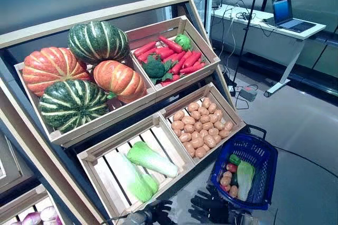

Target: Put vegetables into the basket

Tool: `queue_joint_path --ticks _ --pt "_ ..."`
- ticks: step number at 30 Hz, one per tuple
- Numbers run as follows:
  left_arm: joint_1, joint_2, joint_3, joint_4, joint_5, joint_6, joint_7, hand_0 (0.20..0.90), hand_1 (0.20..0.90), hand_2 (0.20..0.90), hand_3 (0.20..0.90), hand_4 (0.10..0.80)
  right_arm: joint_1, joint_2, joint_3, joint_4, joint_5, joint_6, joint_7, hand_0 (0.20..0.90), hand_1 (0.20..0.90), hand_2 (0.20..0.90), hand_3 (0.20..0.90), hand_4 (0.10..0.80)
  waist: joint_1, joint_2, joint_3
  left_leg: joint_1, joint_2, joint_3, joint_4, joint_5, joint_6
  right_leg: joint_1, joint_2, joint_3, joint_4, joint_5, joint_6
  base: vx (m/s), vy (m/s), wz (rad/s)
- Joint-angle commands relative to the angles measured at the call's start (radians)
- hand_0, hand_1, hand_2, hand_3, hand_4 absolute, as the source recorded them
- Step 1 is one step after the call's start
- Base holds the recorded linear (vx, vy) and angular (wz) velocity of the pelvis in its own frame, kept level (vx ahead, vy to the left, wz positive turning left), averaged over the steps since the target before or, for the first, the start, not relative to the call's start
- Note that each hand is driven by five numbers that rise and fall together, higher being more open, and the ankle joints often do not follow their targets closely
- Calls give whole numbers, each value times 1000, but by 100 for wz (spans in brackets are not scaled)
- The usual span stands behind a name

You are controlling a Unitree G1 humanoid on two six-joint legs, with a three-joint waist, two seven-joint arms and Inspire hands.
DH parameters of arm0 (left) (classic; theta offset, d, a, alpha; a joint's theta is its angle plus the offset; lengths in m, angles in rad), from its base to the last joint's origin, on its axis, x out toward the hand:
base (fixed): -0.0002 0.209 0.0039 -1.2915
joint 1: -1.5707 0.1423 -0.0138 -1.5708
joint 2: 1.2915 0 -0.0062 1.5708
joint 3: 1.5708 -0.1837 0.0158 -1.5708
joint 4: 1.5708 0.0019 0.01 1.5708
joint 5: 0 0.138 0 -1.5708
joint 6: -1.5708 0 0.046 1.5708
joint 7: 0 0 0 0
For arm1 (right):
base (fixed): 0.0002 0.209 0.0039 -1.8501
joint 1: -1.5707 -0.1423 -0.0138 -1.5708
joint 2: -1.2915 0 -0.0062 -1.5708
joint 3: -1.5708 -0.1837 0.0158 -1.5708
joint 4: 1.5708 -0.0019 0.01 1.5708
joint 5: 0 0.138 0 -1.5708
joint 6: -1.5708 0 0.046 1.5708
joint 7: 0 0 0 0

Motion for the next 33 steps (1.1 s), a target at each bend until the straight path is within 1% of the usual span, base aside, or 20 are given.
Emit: queue_joint_path --ticks 1,10,15,18,19,20,21,22,24,25,26,29,30,31,33 --pt "-81 -25 -32 56 16 -61 -14 900 900 900 900 800 -42 85 4 81 57 -2 19 900 900 900 900 800 8 -36 55 31 -56 56 8 -94 24 57 25 18 5 -89 -41 0 0 0" --pt "-85 -18 -30 48 -8 -56 -14 900 900 900 900 800 -48 75 0 79 64 9 14 900 900 900 900 800 9 -34 61 31 -55 55 8 -95 22 59 25 15 5 -91 -41 0 0 0" --pt "-83 -21 -32 55 -12 -71 -15 900 900 900 900 800 -53 74 -7 87 74 10 10 900 900 900 900 800 11 -32 65 32 -54 53 8 -94 23 61 24 11 5 -91 -43 0 0 0" --pt "-80 -24 -31 56 -18 -97 -23 900 900 900 900 800 -51 77 -11 88 74 11 5 900 900 900 900 800 12 -32 65 32 -54 53 8 -95 23 61 24 10 5 -92 -43 0 0 0" --pt "-79 -23 -31 51 -31 -123 -37 900 900 900 900 800 -51 77 -12 86 76 12 3 900 900 900 900 800 12 -32 64 31 -54 52 8 -94 22 61 24 12 5 -92 -43 0 0 0" --pt "-79 -22 -32 39 -64 -188 -68 900 900 900 900 800 -50 77 -12 82 79 12 -2 900 900 900 900 800 11 -32 65 30 -54 52 8 -94 21 61 24 13 5 -92 -44 0 0 0" --pt "-78 -18 -28 12 -118 -225 -105 900 900 900 900 800 -48 75 -13 79 80 8 -3 900 900 900 900 800 12 -32 66 30 -54 52 8 -94 19 61 24 13 5 -92 -44 0 0 0" --pt "-79 -14 -25 -10 -142 -232 -121 900 900 900 900 800 -48 73 -14 75 79 7 -4 900 900 900 900 800 12 -31 68 30 -54 52 8 -94 19 60 24 14 5 -91 -44 0 0 0" --pt "-77 2 -9 -89 -233 -305 -150 900 900 900 900 800 -46 66 -19 52 89 9 -14 900 900 900 900 800 14 -30 72 28 -54 53 8 -94 18 58 23 14 5 -91 -44 0 0 0" --pt "-72 13 5 -156 -289 -332 -156 900 900 900 900 800 -44 61 -25 38 99 16 -21 900 900 900 900 800 17 -29 76 28 -54 54 8 -94 17 58 22 13 5 -91 -45 0 0 0" --pt "-66 26 22 -212 -324 -349 -160 900 900 900 900 800 -41 55 -30 26 109 25 -28 900 900 900 900 800 20 -29 79 28 -53 54 8 -95 18 58 22 11 5 -91 -47 0 0 0" --pt "-47 44 50 -308 -380 -379 -175 900 900 900 900 800 -34 50 -44 1 121 40 -46 900 900 900 900 800 28 -29 83 27 -53 53 8 -95 18 58 20 6 5 -91 -50 0 0 0" --pt "-30 57 70 -371 -410 -412 -184 900 900 900 900 800 -29 48 -55 -13 120 46 -54 900 900 900 900 800 35 -29 85 26 -53 51 8 -94 18 59 20 2 5 -91 -53 0 0 0" --pt "-21 65 84 -411 -425 -443 -178 900 900 900 900 800 -26 47 -63 -16 116 47 -52 900 900 900 900 800 40 -29 87 25 -54 48 8 -94 18 60 20 0 5 -92 -56 0 0 0" --pt "-12 75 104 -458 -443 -459 -156 900 900 900 900 800 -19 47 -71 -24 109 48 -54 900 900 900 900 800 45 -29 87 24 -54 45 8 -94 16 60 20 -5 5 -93 -58 0 0 0"
